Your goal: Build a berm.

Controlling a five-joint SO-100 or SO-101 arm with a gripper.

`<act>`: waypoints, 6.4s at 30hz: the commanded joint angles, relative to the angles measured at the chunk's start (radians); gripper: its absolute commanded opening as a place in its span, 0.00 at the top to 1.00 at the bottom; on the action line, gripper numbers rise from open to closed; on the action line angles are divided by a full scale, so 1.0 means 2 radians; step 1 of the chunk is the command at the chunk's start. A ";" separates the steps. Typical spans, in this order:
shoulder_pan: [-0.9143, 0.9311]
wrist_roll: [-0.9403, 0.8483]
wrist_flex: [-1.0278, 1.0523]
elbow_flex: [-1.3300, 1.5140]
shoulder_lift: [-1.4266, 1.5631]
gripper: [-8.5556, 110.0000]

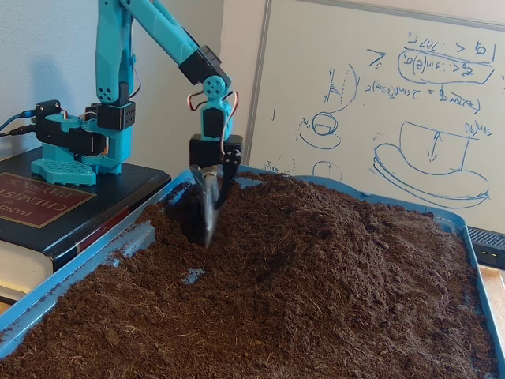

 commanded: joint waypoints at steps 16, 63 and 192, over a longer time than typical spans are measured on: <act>0.018 0.005 -0.011 -0.294 -0.113 0.93; -0.188 0.181 0.096 0.052 0.211 0.93; 0.002 0.114 -0.196 -0.628 -0.430 0.93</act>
